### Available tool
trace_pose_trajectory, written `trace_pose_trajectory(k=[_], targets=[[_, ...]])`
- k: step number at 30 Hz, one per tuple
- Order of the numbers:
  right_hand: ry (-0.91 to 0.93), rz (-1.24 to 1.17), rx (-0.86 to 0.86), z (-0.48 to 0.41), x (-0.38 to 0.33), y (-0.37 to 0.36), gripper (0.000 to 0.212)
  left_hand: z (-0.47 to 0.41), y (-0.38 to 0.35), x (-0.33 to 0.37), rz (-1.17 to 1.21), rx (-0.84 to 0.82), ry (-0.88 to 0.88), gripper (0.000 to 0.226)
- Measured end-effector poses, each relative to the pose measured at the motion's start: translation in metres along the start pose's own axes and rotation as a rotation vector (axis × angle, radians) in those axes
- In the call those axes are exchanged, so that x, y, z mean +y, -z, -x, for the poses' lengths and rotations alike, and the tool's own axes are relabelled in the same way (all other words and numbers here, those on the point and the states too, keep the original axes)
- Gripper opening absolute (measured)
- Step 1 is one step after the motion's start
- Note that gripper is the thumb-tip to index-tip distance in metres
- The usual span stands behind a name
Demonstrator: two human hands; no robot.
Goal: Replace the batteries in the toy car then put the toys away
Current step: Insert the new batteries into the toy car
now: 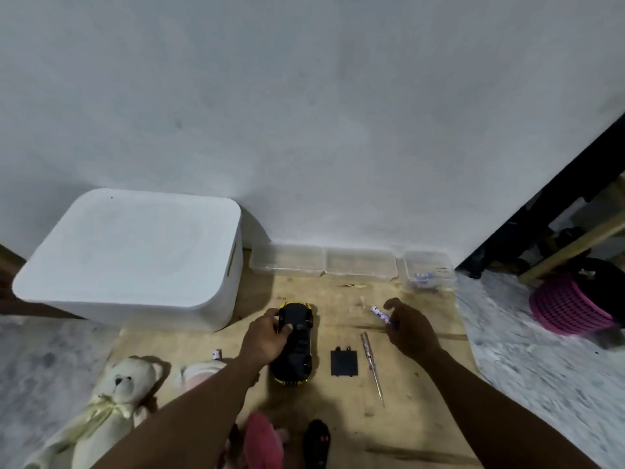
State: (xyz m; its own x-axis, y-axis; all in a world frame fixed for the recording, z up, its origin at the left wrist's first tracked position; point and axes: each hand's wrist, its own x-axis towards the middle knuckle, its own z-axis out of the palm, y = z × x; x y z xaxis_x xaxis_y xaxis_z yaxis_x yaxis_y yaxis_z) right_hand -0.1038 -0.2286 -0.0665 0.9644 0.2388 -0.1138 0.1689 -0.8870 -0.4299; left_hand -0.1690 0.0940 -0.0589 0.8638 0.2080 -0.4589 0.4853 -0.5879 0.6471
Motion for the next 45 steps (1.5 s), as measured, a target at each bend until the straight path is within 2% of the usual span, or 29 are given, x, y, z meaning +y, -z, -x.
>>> trace_pose_trajectory(k=[2,4,7,9,11,13,18,20,23,26,29,31,33,37,42,45], targets=[[-0.035,-0.051,0.016,-0.005,-0.003,0.002,0.033,-0.001,-0.003,-0.001,0.086,-0.016,0.043,0.044],[-0.053,-0.043,0.031,-0.012,-0.006,0.003,0.02,-0.003,-0.005,-0.001,0.151,-0.029,0.085,0.043],[-0.124,-0.057,0.005,-0.025,-0.009,0.0,0.02,-0.007,-0.005,-0.001,0.224,-0.042,0.126,0.036],[-0.176,-0.064,-0.029,-0.03,-0.012,-0.002,0.015,-0.008,-0.005,-0.001,0.263,-0.039,0.121,0.026],[-0.179,-0.062,-0.054,-0.032,-0.015,-0.003,0.022,-0.009,-0.005,0.001,0.322,-0.033,0.104,0.022],[-0.158,-0.03,-0.101,-0.034,-0.016,-0.005,0.031,-0.008,-0.004,0.004,0.37,-0.027,0.082,0.023],[-0.155,0.015,-0.147,-0.032,-0.021,-0.007,0.012,-0.005,0.009,0.027,0.502,-0.043,0.029,0.027],[-0.17,-0.05,-0.143,-0.032,-0.029,-0.005,0.021,-0.006,0.02,0.043,0.522,-0.043,0.009,0.03],[-0.227,-0.249,-0.124,-0.034,-0.045,0.001,0.034,-0.007,0.042,0.072,0.523,-0.009,-0.056,0.028],[-0.401,-0.608,-0.191,-0.032,-0.068,0.014,0.03,-0.01,0.07,0.098,0.541,0.064,-0.124,0.023],[-0.631,-1.047,-0.252,-0.026,-0.093,0.019,0.025,-0.012,0.102,0.116,0.506,0.109,-0.172,0.03],[-0.699,-1.178,-0.287,-0.021,-0.109,0.016,0.019,-0.009,0.123,0.125,0.513,0.115,-0.192,0.032],[-0.713,-1.177,-0.318,-0.016,-0.126,0.004,0.014,-0.009,0.142,0.127,0.504,0.143,-0.195,0.033],[-0.621,-1.03,-0.413,-0.005,-0.163,-0.024,0.024,-0.012,0.168,0.12,0.514,0.184,-0.192,0.031],[-0.55,-1.016,-0.538,0.004,-0.217,-0.06,0.032,-0.011,0.186,0.109,0.54,0.194,-0.187,0.031],[-0.509,-0.811,-0.534,0.003,-0.249,-0.073,0.036,-0.012,0.193,0.106,0.548,0.187,-0.19,0.031]])
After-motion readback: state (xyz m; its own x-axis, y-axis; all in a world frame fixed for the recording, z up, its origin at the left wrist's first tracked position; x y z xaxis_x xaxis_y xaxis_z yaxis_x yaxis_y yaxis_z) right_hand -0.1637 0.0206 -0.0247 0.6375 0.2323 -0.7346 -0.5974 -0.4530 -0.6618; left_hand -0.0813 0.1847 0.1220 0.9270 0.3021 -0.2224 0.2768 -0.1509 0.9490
